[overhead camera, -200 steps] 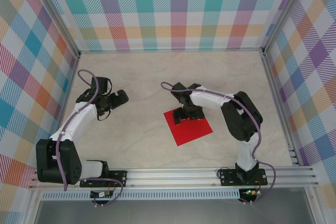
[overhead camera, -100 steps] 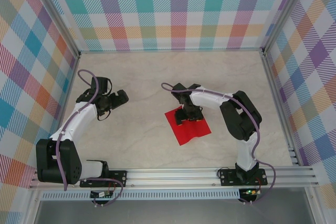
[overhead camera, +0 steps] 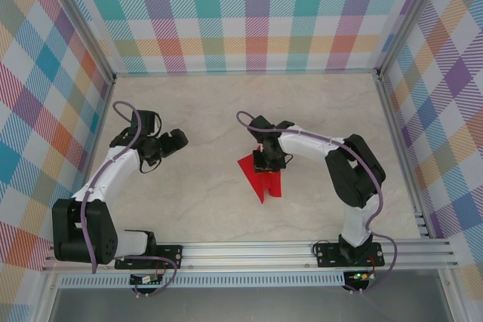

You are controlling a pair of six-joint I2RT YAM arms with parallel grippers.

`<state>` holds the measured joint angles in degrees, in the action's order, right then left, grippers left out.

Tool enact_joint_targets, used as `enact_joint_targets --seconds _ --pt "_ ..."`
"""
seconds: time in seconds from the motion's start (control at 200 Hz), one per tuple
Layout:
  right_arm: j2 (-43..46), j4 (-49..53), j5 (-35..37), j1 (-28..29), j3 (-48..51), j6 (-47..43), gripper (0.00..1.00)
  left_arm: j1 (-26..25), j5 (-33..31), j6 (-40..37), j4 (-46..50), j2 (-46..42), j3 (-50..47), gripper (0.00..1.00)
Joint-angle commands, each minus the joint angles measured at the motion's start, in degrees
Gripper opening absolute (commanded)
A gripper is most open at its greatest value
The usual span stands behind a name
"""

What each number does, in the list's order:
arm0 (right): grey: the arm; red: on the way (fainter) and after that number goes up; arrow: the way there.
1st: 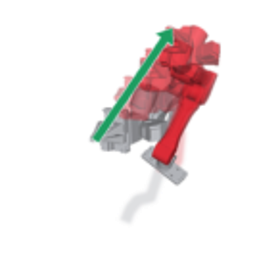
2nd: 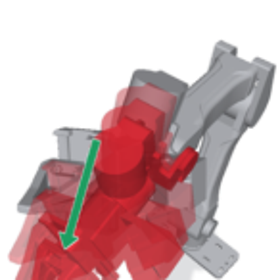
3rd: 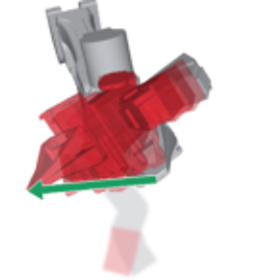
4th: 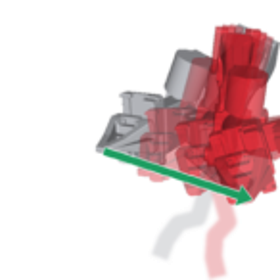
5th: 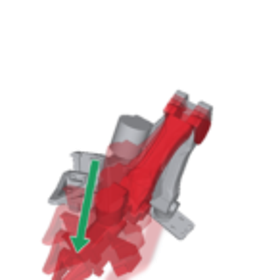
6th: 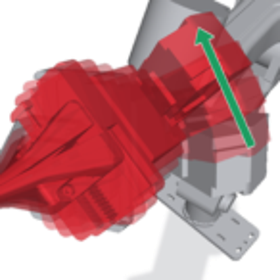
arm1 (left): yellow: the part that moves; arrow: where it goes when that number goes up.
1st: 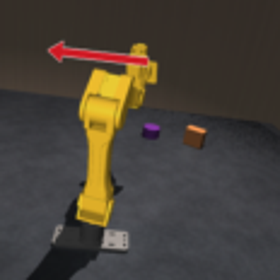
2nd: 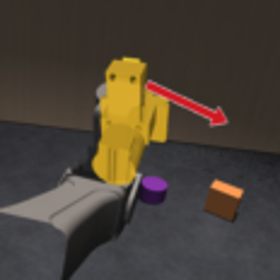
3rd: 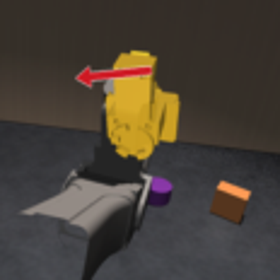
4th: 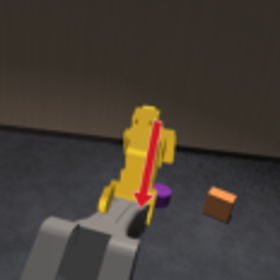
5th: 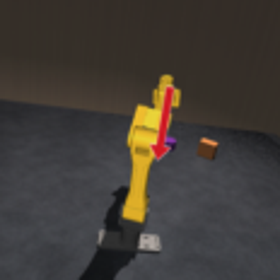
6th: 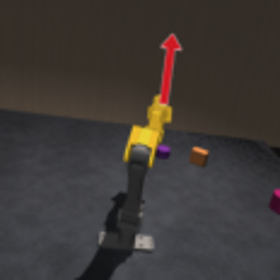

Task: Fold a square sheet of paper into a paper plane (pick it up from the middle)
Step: Fold the square sheet of paper in half at the center of the table.

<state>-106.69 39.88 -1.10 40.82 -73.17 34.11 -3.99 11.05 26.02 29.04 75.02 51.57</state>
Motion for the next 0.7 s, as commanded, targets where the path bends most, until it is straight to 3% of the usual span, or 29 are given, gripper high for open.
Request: enact_joint_targets --seconds 0.0,0.19,0.285,0.52,0.695 --pt "4.7 -8.5 -9.1 -0.7 1.9 5.1 0.25 -1.0 7.2 2.2 -3.7 1.1 -0.9 0.91" --pt "8.1 -26.2 -24.7 -3.7 8.8 11.1 0.23 -5.2 13.2 7.5 -12.0 2.4 -4.8 0.78" --pt "7.9 -30.9 -27.6 -5.3 11.6 13.2 0.23 -9.0 14.1 10.7 -18.6 3.6 -6.6 0.74" --pt "3.8 -25.9 -20.2 -6.5 12.7 9.9 0.28 -19.7 12.5 14.5 -25.7 12.0 -5.0 0.64" --pt "3.9 -22.0 -14.0 -6.5 13.2 7.6 0.37 -24.7 11.2 16.1 -29.0 18.1 -2.6 0.57"
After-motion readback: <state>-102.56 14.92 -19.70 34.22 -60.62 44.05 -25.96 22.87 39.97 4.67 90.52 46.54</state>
